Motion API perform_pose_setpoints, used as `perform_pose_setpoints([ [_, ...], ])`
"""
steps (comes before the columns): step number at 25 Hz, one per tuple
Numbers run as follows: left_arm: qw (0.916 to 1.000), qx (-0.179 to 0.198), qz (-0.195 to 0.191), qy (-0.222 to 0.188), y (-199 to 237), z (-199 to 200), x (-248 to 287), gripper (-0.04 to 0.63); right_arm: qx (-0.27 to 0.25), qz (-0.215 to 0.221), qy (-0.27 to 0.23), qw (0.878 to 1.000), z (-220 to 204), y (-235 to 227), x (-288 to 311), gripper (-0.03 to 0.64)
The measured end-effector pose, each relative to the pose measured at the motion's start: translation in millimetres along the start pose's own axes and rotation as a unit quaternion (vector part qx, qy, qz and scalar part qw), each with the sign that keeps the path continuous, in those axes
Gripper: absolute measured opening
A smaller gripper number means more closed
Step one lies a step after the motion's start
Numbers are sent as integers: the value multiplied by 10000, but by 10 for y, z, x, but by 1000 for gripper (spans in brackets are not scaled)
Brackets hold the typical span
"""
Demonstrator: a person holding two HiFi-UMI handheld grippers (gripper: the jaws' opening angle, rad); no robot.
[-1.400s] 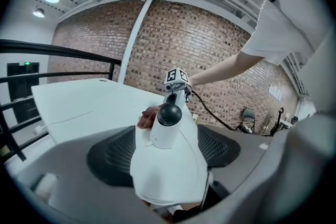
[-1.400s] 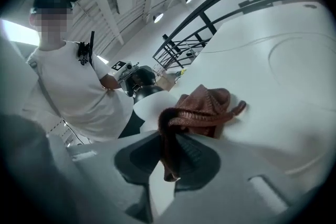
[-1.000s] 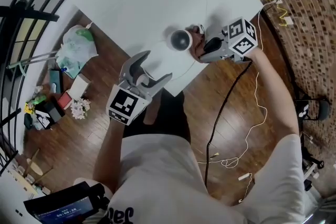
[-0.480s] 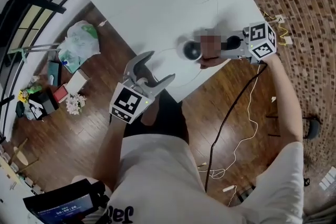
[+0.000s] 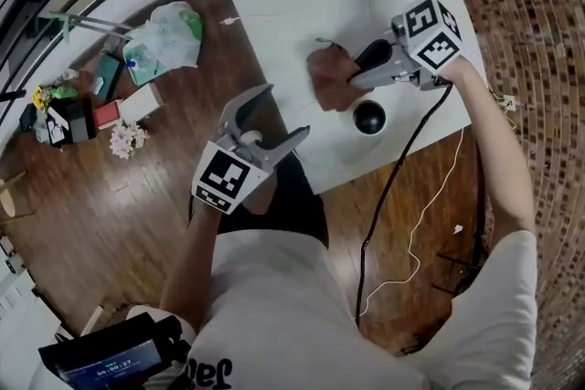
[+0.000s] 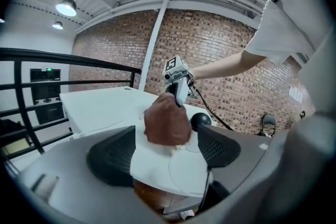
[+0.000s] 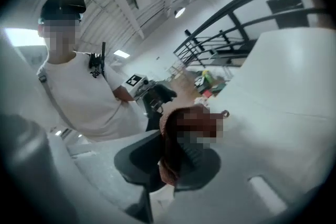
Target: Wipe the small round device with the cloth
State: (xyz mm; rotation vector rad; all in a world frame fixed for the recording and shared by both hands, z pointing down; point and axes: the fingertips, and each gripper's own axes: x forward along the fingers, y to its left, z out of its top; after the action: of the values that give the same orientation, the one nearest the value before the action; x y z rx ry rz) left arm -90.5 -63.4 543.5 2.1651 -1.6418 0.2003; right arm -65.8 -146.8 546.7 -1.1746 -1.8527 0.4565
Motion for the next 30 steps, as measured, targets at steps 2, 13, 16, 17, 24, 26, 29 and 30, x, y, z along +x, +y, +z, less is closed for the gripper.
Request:
perform_pose_setpoints([
  [2,9996,-120,220,-121,109,32,-112,393,-70,772,567,9954,-3,138,333,46],
  [13,9988,-141,370,-284,27,74,-168,393,184,997,1619,9816,-437,94,617,44],
  [16,9992,-170,201,-308,-19,94,-153,393,361,343,1177,9918,-428,-170,363,44],
  [17,9994,-153,109,-289,-42,98,-147,393,492,162,989,9938,-468,-213,272,44],
  [24,9987,-68,-471,-189,-272,115,5,393,1339,-709,76,9884,-1112,-91,-168,45],
  [26,9973,-50,-717,-135,-336,99,40,393,1528,-860,-148,9844,-1278,60,-136,44],
  [29,9923,17,-1236,-34,-483,75,100,393,1843,-1141,-618,9743,-1498,340,15,44],
  [30,9906,54,-1369,-13,-521,68,113,393,1908,-1229,-728,9712,-1554,412,83,44],
])
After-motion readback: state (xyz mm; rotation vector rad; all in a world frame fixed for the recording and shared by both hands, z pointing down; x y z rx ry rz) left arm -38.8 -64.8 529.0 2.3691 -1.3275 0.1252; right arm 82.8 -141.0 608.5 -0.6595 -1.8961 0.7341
